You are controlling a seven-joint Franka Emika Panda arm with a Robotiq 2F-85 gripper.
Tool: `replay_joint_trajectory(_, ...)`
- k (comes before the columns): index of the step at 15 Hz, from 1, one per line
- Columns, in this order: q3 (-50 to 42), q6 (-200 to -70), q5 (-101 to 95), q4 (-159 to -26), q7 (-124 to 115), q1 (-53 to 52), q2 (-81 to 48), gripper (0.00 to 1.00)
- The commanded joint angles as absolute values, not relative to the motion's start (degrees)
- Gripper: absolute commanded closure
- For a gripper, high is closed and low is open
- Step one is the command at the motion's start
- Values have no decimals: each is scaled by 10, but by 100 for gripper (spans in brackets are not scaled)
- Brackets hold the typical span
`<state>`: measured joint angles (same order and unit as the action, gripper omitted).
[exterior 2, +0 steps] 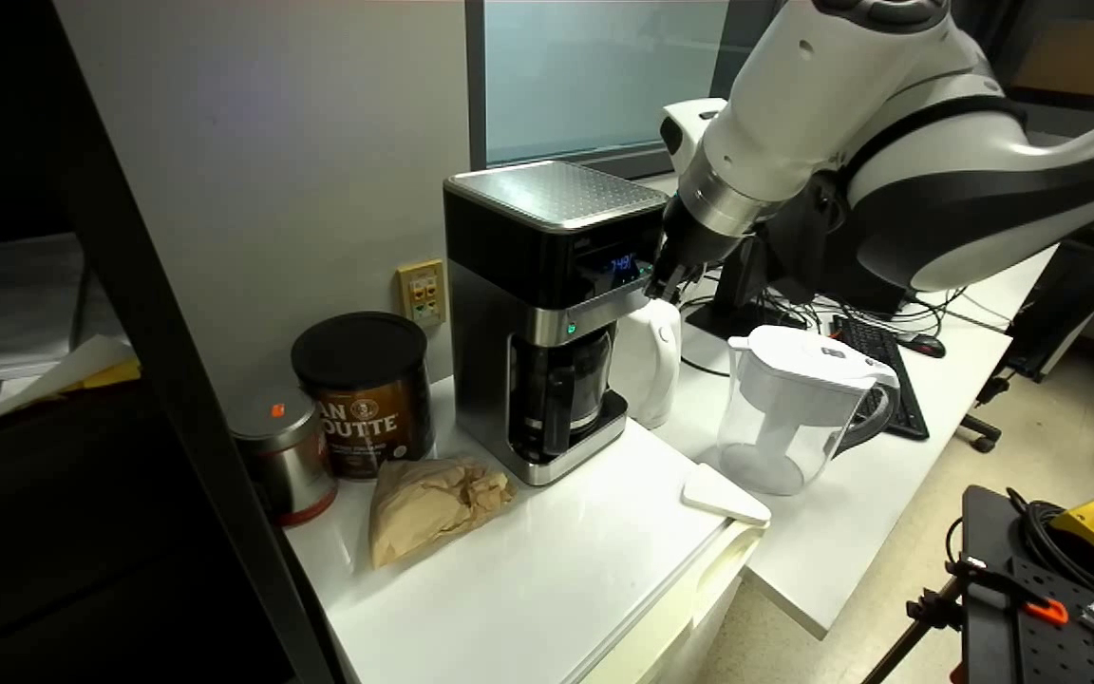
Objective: Press a button on the coffee making machine
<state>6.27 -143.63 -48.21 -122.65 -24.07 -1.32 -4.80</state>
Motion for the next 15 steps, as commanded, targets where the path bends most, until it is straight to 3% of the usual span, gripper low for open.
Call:
replay_joint_trajectory(1,44,-1444,-501,-1200,-258,-30,-71,100)
replay_joint_trajectory(8,37,-1449,-505,-1208,-259,-38,-66,100)
replay_joint_trajectory(15,41,-1445,-541,-1297,-229,-41,2,100)
